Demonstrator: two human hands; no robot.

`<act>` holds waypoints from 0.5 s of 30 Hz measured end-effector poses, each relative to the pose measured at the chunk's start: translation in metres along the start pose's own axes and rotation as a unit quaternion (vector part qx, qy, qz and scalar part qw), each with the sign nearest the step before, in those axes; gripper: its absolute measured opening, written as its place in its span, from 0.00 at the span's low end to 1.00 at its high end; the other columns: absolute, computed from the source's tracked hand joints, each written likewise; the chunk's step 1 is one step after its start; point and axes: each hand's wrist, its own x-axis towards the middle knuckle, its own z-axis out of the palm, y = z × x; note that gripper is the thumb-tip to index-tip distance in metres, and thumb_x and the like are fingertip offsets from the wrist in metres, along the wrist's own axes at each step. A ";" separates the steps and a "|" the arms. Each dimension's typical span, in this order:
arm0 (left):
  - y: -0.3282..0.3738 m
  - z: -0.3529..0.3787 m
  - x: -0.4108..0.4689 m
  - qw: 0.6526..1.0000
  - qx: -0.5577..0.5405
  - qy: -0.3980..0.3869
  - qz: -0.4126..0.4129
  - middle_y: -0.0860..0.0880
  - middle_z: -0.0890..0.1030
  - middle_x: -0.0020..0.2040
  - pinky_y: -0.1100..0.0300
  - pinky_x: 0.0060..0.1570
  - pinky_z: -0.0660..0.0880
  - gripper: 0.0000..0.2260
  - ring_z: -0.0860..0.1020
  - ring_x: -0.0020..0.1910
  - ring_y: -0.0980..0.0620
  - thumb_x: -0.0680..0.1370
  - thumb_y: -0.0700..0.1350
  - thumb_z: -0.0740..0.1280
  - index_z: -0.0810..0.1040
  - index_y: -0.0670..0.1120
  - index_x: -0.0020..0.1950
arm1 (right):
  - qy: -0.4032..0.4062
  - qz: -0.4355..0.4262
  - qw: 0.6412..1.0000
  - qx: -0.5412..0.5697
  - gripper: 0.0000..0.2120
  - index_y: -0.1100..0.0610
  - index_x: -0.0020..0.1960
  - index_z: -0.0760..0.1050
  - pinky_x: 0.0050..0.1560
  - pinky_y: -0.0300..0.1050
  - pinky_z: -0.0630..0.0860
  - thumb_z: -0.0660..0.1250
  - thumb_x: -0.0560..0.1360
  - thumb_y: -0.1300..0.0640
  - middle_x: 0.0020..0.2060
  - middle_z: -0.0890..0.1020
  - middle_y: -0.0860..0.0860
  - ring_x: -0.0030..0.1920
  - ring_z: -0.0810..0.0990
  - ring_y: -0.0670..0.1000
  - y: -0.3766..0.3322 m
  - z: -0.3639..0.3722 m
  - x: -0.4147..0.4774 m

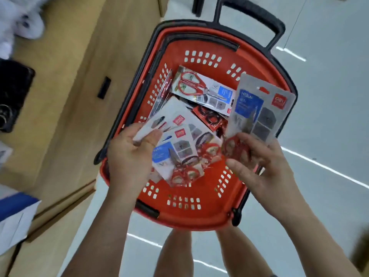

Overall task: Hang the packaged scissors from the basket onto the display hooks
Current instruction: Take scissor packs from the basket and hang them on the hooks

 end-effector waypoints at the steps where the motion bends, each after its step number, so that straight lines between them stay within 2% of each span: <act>1: 0.009 -0.006 -0.001 1.000 -0.013 0.001 -0.003 0.57 0.86 0.38 0.56 0.33 0.81 0.06 0.85 0.37 0.54 0.77 0.46 0.71 0.82 0.57 0.43 | -0.022 -0.015 1.000 -0.017 0.34 0.43 0.69 0.71 0.64 0.23 0.63 0.73 0.67 0.34 0.63 0.68 0.39 0.66 0.67 0.34 -0.009 0.001 0.003; 3: 0.026 -0.018 -0.001 1.000 -0.030 -0.007 -0.007 0.59 0.85 0.37 0.60 0.29 0.79 0.05 0.85 0.36 0.56 0.76 0.46 0.72 0.81 0.57 0.44 | -0.061 -0.063 0.994 -0.061 0.43 0.47 0.74 0.66 0.66 0.23 0.60 0.70 0.64 0.32 0.68 0.63 0.40 0.69 0.62 0.33 -0.027 0.002 0.012; 4: 0.034 -0.024 -0.001 0.999 -0.029 -0.015 -0.006 0.59 0.85 0.37 0.61 0.30 0.79 0.04 0.85 0.36 0.56 0.76 0.46 0.72 0.81 0.57 0.46 | -0.076 -0.085 0.989 -0.090 0.46 0.48 0.76 0.64 0.69 0.29 0.61 0.70 0.63 0.32 0.70 0.62 0.42 0.71 0.61 0.36 -0.035 0.002 0.018; 6: 0.047 -0.035 0.000 0.999 -0.025 -0.031 -0.004 0.58 0.86 0.39 0.56 0.34 0.80 0.04 0.85 0.37 0.55 0.75 0.46 0.72 0.82 0.54 0.49 | -0.098 -0.102 0.981 -0.136 0.51 0.51 0.78 0.61 0.73 0.43 0.64 0.71 0.62 0.30 0.73 0.60 0.45 0.74 0.59 0.42 -0.050 0.000 0.031; 8: 0.057 -0.043 0.002 0.999 -0.027 -0.046 -0.006 0.55 0.86 0.40 0.54 0.38 0.81 0.04 0.85 0.37 0.53 0.75 0.46 0.72 0.82 0.52 0.50 | -0.137 -0.086 0.977 -0.137 0.51 0.52 0.77 0.63 0.73 0.50 0.66 0.70 0.60 0.29 0.73 0.61 0.45 0.73 0.61 0.44 -0.064 -0.003 0.041; 10: 0.063 -0.045 0.004 0.998 -0.034 -0.055 0.001 0.55 0.86 0.41 0.54 0.38 0.80 0.05 0.85 0.38 0.54 0.75 0.45 0.72 0.82 0.50 0.50 | -0.184 -0.070 0.976 -0.097 0.43 0.52 0.72 0.71 0.69 0.48 0.71 0.72 0.62 0.34 0.68 0.68 0.44 0.70 0.67 0.45 -0.075 -0.004 0.046; 12: 0.064 -0.043 0.006 0.997 -0.066 -0.041 -0.007 0.53 0.87 0.42 0.54 0.39 0.81 0.05 0.86 0.40 0.53 0.75 0.44 0.73 0.82 0.50 0.51 | -0.209 -0.041 0.977 0.002 0.26 0.53 0.63 0.80 0.55 0.40 0.79 0.75 0.67 0.45 0.56 0.79 0.40 0.58 0.79 0.43 -0.082 0.000 0.044; 13: 0.063 -0.041 0.008 0.996 -0.084 -0.024 -0.013 0.52 0.87 0.42 0.54 0.39 0.81 0.05 0.86 0.40 0.52 0.75 0.43 0.73 0.81 0.49 0.50 | -0.215 -0.012 0.974 0.069 0.19 0.54 0.58 0.82 0.48 0.36 0.79 0.76 0.69 0.51 0.49 0.83 0.40 0.51 0.83 0.42 -0.085 0.003 0.042; 15: 0.060 -0.033 0.013 0.994 -0.109 0.008 -0.013 0.51 0.87 0.40 0.54 0.39 0.81 0.05 0.86 0.40 0.51 0.75 0.42 0.74 0.80 0.48 0.48 | -0.209 0.031 0.967 0.142 0.11 0.54 0.52 0.84 0.39 0.36 0.79 0.75 0.70 0.56 0.41 0.87 0.43 0.41 0.85 0.43 -0.086 0.012 0.036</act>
